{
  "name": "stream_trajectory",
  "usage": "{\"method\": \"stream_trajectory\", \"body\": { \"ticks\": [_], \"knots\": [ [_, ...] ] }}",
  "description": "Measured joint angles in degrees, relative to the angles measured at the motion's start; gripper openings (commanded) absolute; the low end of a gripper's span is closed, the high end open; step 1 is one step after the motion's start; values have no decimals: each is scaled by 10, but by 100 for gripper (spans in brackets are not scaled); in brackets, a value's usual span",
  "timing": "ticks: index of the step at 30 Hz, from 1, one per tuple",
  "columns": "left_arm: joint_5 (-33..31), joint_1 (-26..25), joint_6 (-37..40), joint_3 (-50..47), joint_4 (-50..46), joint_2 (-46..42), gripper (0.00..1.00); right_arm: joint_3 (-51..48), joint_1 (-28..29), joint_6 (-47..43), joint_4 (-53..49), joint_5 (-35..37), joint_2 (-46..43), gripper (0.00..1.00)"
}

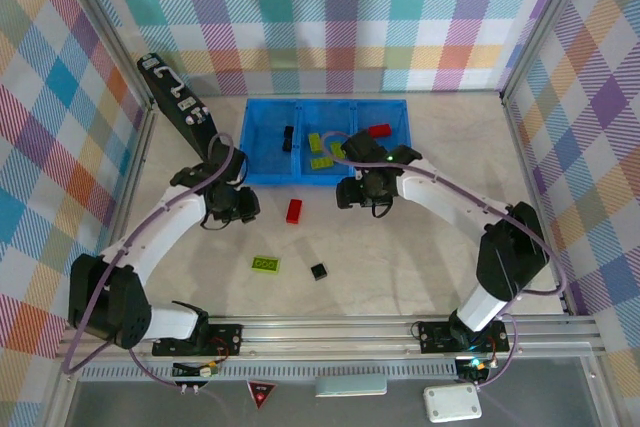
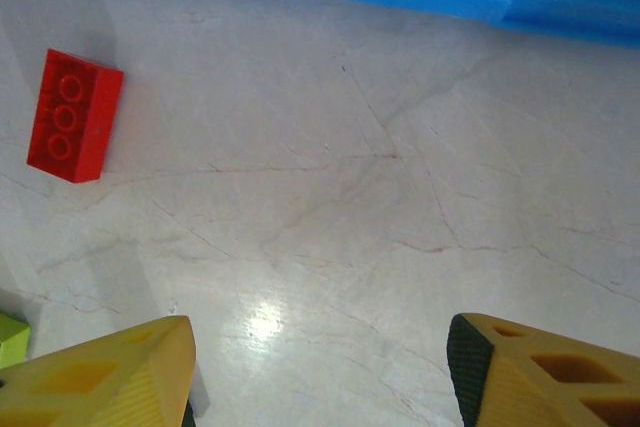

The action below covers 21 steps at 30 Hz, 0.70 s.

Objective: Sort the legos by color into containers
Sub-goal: Place the lego in the container.

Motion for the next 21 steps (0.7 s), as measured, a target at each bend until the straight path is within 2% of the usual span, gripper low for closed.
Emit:
{"method": "stream_trajectory", "body": {
  "ticks": [21],
  "knots": [
    [32, 8, 197, 357, -16, 318, 35, -114, -5, 22, -37, 50, -139, 69]
  ]
}}
